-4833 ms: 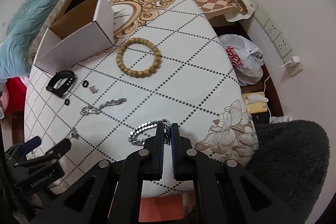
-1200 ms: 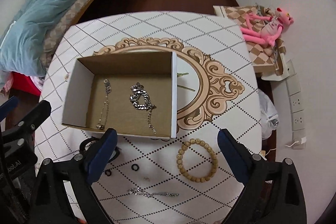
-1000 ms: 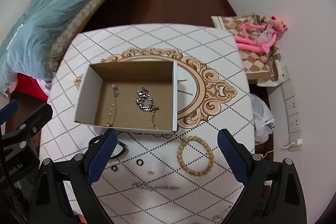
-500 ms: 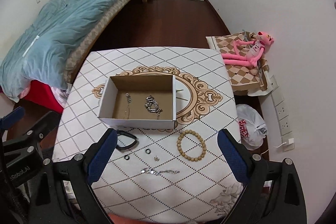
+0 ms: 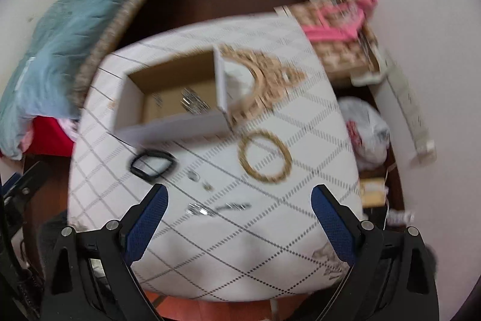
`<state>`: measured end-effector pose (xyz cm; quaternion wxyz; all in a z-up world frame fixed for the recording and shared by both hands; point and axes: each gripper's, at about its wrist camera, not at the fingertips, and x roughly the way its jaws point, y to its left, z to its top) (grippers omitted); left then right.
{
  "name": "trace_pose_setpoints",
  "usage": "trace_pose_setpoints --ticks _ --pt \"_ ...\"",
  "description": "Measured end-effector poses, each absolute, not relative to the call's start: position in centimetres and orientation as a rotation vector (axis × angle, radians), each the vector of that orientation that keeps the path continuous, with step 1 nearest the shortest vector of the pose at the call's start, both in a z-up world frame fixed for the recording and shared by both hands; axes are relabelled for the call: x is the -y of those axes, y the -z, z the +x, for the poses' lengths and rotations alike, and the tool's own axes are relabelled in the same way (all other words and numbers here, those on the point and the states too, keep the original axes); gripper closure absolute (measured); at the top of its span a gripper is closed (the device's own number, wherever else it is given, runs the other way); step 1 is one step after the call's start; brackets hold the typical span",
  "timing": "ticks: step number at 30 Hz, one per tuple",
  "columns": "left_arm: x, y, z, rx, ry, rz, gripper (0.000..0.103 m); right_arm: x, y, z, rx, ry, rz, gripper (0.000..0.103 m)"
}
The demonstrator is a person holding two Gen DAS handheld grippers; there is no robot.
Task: Organize jewelry
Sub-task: 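Grasp a silver link chain with the right tool while the left tool grasps the black smartwatch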
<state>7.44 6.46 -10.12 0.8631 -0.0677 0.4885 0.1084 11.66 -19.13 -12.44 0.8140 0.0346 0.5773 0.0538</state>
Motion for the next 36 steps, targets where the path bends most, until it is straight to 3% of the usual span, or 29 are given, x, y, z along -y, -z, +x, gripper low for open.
trace_pose_setpoints --ticks 7,12,17,19,20,21,23,36 --pt "-6.5 16.0 7.8 -1.106 -0.268 -0.094 0.002 20.2 20.2 11.6 -1.326 -0.126 0.185 0.006" --pt "-7.4 19.1 8.4 -1.159 -0.296 -0.091 0.002 17.8 22.3 12.1 -1.305 -0.166 0.178 0.029" --pt "-8.2 20.4 8.9 -1.189 -0.31 -0.107 0.002 15.0 23.6 12.8 -1.273 -0.202 0.128 0.039" --pt "-8.3 20.4 9.1 -1.191 -0.309 -0.104 0.002 14.0 23.6 12.8 -1.24 -0.209 0.085 0.05" --pt "-8.2 20.4 9.3 -1.189 -0.306 -0.102 0.002 13.7 23.5 12.8 -1.228 -0.212 0.07 0.06" --pt "-8.1 20.4 9.4 -1.189 -0.298 -0.1 0.002 13.3 23.6 12.8 -1.216 -0.215 0.052 0.079" --pt "-7.8 20.5 9.8 -1.19 -0.286 -0.092 0.002 12.9 23.6 12.8 -1.208 -0.206 0.025 0.094" --pt "-2.7 22.1 13.0 -1.197 -0.086 -0.082 0.002 17.3 21.7 12.0 -1.153 -0.156 0.132 0.094"
